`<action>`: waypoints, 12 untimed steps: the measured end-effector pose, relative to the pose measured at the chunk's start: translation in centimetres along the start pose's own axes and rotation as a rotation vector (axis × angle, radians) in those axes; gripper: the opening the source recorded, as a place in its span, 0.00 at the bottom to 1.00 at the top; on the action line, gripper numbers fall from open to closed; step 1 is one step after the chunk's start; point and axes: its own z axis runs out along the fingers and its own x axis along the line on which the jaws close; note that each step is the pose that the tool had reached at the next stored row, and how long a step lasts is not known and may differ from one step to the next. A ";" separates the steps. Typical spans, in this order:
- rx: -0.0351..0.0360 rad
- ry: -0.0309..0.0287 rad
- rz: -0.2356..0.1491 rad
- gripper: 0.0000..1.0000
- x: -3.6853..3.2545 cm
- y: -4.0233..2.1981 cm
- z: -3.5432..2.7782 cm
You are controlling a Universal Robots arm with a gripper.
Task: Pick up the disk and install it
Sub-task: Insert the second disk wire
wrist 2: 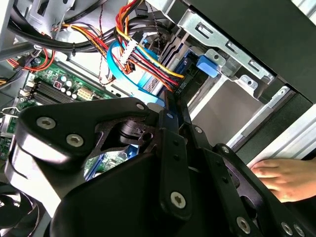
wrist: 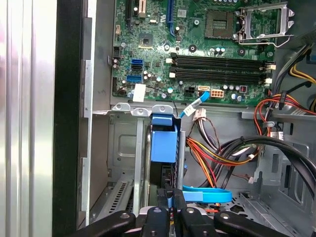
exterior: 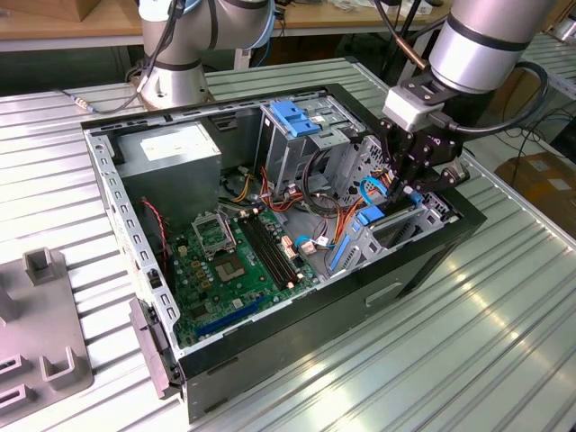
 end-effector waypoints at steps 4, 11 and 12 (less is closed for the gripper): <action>0.0000 -0.0003 0.000 0.16 0.01 0.00 -0.02; 0.0000 -0.0001 0.000 0.16 0.01 -0.08 -0.18; 0.0000 -0.0001 0.000 0.16 0.01 -0.10 -0.18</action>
